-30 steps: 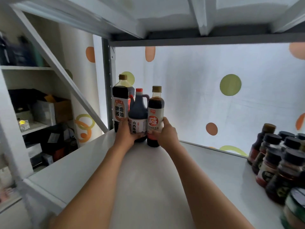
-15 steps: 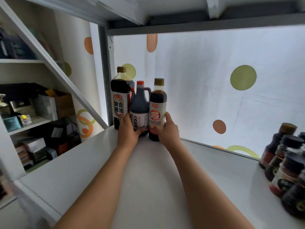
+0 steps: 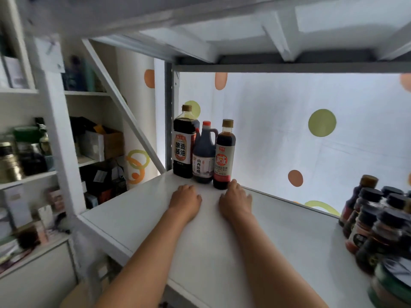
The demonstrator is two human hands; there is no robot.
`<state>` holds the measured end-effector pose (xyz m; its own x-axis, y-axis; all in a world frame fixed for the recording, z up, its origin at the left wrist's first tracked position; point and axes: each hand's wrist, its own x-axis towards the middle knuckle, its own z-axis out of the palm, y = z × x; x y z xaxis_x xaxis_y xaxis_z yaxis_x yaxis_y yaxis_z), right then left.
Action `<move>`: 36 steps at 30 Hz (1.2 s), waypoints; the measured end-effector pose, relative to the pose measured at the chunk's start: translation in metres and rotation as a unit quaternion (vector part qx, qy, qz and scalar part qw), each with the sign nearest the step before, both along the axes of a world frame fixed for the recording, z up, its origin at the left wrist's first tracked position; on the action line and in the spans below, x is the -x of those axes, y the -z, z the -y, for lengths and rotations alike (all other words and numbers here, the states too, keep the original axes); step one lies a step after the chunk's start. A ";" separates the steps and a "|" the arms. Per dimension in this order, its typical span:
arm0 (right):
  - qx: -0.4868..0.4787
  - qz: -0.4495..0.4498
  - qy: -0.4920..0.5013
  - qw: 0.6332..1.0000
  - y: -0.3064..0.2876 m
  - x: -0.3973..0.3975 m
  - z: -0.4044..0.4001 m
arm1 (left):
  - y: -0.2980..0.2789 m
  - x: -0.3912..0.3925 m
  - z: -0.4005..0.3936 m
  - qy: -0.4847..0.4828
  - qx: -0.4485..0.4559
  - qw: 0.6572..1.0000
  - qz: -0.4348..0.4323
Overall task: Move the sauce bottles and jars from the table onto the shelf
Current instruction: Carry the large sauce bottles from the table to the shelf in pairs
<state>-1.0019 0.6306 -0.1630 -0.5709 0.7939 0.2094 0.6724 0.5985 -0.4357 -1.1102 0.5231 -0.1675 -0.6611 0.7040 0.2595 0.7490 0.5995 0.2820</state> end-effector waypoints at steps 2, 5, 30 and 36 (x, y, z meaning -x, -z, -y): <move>-0.025 0.077 0.017 0.997 0.004 -0.014 0.013 | 0.000 -0.010 0.017 0.015 0.026 1.000 0.006; -0.037 0.151 -0.014 0.988 0.007 -0.039 0.038 | 0.002 -0.037 0.046 0.033 0.071 0.997 -0.009; -0.228 0.156 -0.155 0.949 0.028 -0.249 0.221 | 0.048 -0.254 0.205 -0.033 0.079 0.990 -0.115; -0.220 0.140 -0.272 0.926 0.058 -0.317 0.239 | 0.081 -0.351 0.250 -0.120 0.120 0.980 -0.106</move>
<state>-0.6844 0.3913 -0.2206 -0.9422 0.2459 0.2276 0.2692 0.9600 0.0772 -0.7592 0.2729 -0.2486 -0.7641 0.5928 0.2543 0.6051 0.7953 -0.0357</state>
